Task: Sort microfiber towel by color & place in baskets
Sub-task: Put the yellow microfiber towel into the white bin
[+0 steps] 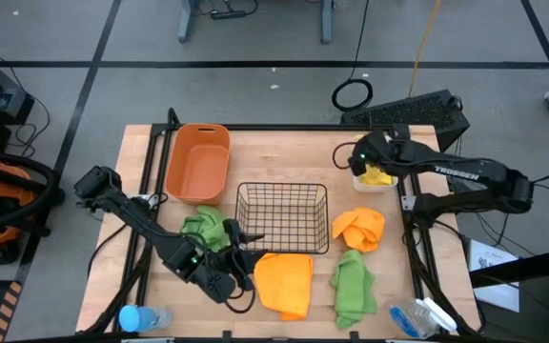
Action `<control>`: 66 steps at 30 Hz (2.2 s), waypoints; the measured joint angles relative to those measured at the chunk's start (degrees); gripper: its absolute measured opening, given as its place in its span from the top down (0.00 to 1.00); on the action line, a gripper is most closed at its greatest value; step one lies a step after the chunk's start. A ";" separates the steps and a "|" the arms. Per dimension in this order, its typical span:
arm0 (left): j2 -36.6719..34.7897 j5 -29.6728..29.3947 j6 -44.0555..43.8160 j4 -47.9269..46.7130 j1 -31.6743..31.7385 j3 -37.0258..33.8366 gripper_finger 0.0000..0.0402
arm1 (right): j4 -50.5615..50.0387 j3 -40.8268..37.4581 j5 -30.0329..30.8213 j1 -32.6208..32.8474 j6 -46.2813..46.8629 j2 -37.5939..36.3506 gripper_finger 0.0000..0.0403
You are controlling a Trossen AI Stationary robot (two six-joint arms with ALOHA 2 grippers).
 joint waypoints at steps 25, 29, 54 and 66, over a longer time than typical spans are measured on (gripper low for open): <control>0.00 4.33 -1.64 0.22 0.00 0.01 0.53 | 7.72 -3.20 -8.70 -9.65 -4.15 16.07 0.75; 0.00 4.33 -1.70 0.22 0.00 0.02 0.53 | 7.10 -3.20 -9.08 -9.63 -4.16 13.14 0.62; 0.00 6.21 -1.83 0.42 0.00 0.02 0.53 | -0.13 -3.18 -13.89 -5.49 -0.43 -7.70 0.58; 0.00 6.23 -1.79 0.44 0.01 0.02 0.53 | 0.26 -3.18 -13.14 -4.18 -0.52 0.66 0.98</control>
